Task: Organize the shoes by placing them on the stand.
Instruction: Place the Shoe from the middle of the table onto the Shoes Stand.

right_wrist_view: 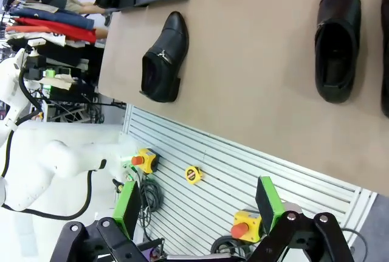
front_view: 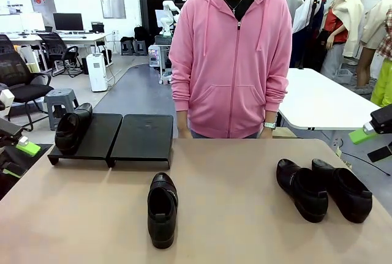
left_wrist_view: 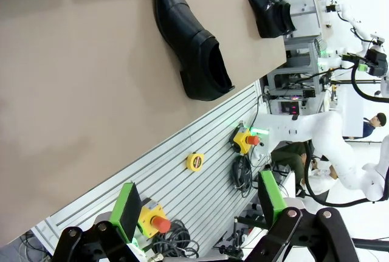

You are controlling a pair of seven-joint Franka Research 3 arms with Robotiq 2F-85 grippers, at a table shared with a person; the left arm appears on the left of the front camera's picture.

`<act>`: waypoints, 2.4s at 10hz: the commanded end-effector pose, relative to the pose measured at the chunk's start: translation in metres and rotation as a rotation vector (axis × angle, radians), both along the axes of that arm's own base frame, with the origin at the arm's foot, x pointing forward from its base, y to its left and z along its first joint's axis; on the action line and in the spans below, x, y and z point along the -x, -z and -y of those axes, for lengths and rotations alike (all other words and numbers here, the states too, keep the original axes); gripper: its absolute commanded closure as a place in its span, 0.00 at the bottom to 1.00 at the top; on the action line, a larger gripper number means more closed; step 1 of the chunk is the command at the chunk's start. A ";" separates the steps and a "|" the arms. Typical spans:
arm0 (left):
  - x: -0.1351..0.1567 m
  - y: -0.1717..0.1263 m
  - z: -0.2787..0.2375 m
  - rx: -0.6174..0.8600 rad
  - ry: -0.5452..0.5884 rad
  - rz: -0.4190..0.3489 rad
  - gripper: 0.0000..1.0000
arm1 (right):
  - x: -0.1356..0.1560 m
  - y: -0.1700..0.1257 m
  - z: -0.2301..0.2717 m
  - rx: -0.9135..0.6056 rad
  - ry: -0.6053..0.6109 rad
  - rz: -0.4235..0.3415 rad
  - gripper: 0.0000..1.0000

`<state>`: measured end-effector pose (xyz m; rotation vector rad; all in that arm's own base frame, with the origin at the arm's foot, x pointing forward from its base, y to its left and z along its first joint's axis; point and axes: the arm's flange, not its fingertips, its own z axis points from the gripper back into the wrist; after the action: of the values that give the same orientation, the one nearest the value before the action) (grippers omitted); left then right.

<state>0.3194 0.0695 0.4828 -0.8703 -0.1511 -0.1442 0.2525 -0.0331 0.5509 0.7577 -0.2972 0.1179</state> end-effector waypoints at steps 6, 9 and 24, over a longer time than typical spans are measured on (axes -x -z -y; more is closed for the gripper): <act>-0.034 0.012 0.148 -0.254 -0.070 -0.303 0.00 | 0.001 -0.005 0.000 -0.025 0.001 -0.003 0.00; -0.051 0.049 0.272 -0.400 -0.182 -0.405 0.00 | 0.001 -0.005 0.000 -0.025 0.001 -0.003 0.00; -0.068 0.152 0.350 -0.822 -0.162 -0.228 0.85 | 0.001 -0.005 0.000 -0.025 0.001 -0.003 0.00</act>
<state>0.3861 -0.2774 0.3231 -0.0580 0.0463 0.0277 0.2515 -0.0338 0.5512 0.7585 -0.2936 0.1158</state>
